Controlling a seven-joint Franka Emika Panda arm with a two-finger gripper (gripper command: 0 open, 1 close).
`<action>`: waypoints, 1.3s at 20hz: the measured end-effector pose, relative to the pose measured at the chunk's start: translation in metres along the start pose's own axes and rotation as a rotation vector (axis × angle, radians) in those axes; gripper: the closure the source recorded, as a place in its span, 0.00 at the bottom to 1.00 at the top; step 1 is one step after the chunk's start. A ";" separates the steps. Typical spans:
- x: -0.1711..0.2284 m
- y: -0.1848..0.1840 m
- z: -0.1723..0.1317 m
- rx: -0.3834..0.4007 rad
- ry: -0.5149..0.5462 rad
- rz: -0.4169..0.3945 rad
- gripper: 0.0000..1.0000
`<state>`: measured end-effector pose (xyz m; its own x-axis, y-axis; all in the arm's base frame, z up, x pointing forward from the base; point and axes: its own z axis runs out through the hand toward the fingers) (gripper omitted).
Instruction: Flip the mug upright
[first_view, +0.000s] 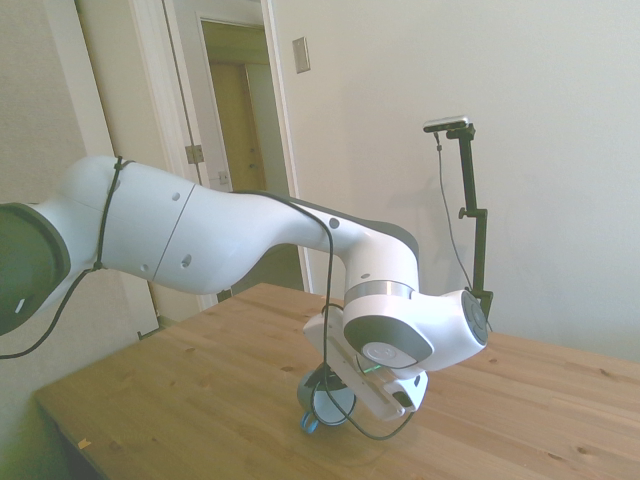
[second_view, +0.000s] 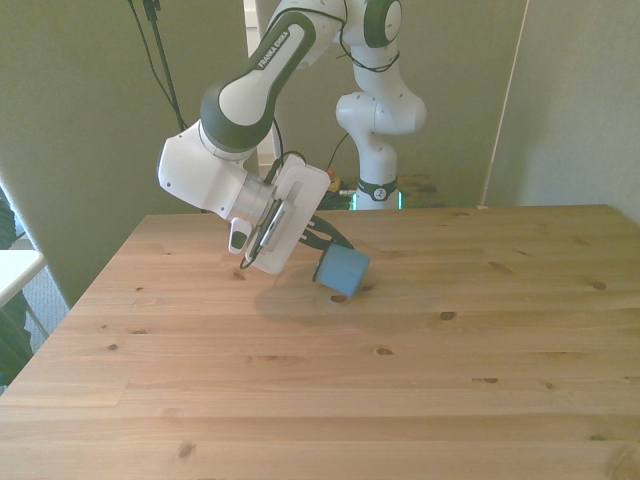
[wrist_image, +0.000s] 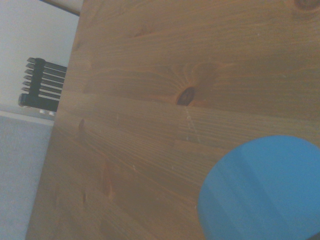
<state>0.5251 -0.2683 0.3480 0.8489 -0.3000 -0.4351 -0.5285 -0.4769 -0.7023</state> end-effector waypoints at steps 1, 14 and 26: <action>0.000 -0.005 -0.001 -0.006 0.008 -0.005 1.00; -0.038 -0.125 0.033 -0.421 0.439 -0.050 1.00; -0.048 -0.138 0.078 -0.622 0.652 -0.029 1.00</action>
<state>0.5574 -0.1234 0.4215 0.7918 -0.5995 0.1171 -0.5738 -0.7957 -0.1939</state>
